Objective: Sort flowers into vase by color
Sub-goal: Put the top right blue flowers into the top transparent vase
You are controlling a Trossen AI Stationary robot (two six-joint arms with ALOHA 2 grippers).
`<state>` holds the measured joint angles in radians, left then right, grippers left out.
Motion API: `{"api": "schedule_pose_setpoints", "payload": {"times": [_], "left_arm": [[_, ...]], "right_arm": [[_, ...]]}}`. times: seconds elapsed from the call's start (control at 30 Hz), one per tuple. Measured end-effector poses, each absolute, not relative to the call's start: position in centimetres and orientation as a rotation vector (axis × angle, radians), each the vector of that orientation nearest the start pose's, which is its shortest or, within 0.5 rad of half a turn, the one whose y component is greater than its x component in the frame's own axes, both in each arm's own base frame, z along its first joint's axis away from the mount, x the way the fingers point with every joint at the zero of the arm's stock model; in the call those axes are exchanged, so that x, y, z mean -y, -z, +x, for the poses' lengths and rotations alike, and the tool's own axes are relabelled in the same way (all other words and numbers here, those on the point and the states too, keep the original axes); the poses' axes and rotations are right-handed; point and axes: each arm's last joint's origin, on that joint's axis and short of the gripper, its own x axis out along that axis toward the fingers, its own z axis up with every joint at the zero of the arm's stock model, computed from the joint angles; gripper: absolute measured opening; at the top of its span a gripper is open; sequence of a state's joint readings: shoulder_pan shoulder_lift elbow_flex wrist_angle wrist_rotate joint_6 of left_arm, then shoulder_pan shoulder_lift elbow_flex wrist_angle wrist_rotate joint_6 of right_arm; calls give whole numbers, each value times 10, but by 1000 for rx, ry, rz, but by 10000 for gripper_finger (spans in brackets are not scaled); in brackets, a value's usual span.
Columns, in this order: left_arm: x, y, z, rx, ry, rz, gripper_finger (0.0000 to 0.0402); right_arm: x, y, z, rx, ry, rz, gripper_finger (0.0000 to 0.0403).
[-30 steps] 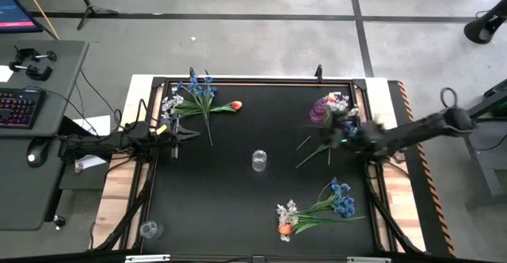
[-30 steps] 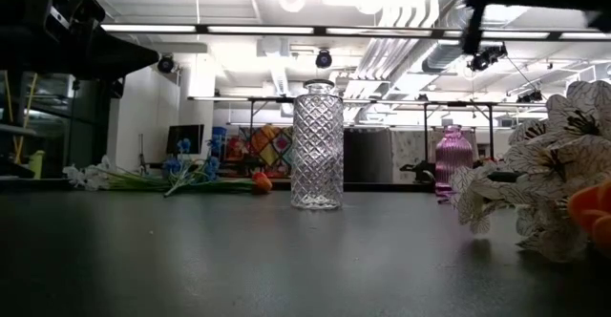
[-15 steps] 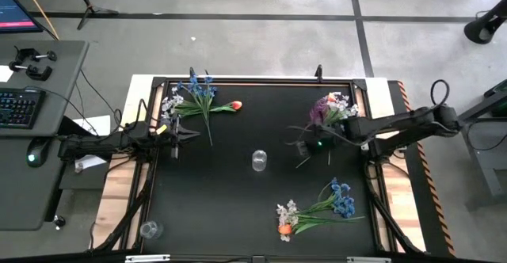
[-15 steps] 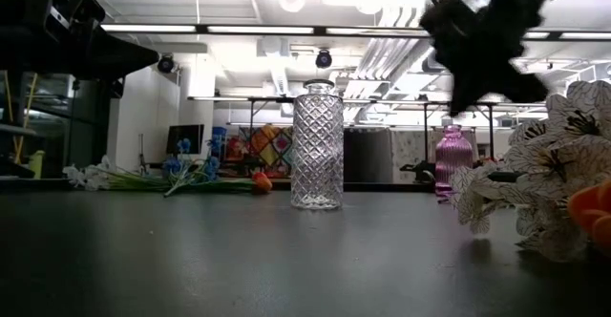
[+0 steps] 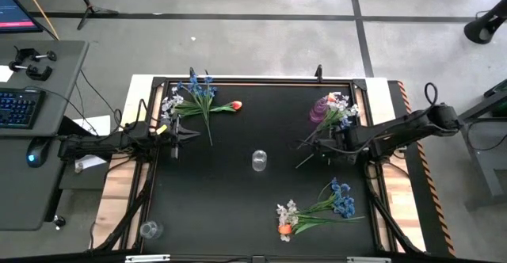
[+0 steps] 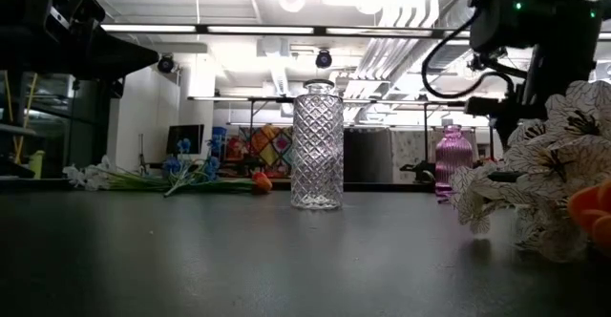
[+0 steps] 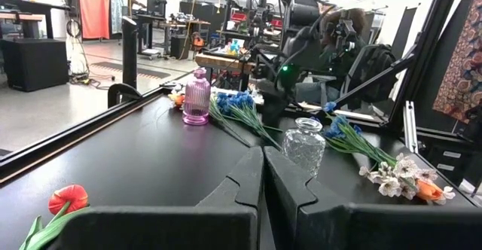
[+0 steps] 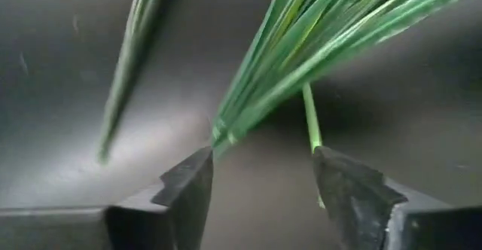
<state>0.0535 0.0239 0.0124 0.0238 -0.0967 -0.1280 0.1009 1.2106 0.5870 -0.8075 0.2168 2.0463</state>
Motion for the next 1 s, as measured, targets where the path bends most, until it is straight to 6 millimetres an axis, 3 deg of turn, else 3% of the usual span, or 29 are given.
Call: {"api": "schedule_pose_setpoints", "payload": {"times": [0.17, 0.47, 0.83, 1.0], "left_arm": [[-8, -168, 98, 22, -149, -128, 1], [-8, -168, 98, 22, -149, -128, 1], [-8, -168, 98, 22, -149, -128, 1], [-8, -168, 98, 21, -149, -128, 1]], "right_arm": [[-8, -152, 176, -569, 1416, 1517, 231], [1, -138, 170, -486, 1477, 1597, 202], [7, -137, 171, -465, 1488, 1631, 168], [8, -135, 169, -483, 1516, 1608, 127]]}}
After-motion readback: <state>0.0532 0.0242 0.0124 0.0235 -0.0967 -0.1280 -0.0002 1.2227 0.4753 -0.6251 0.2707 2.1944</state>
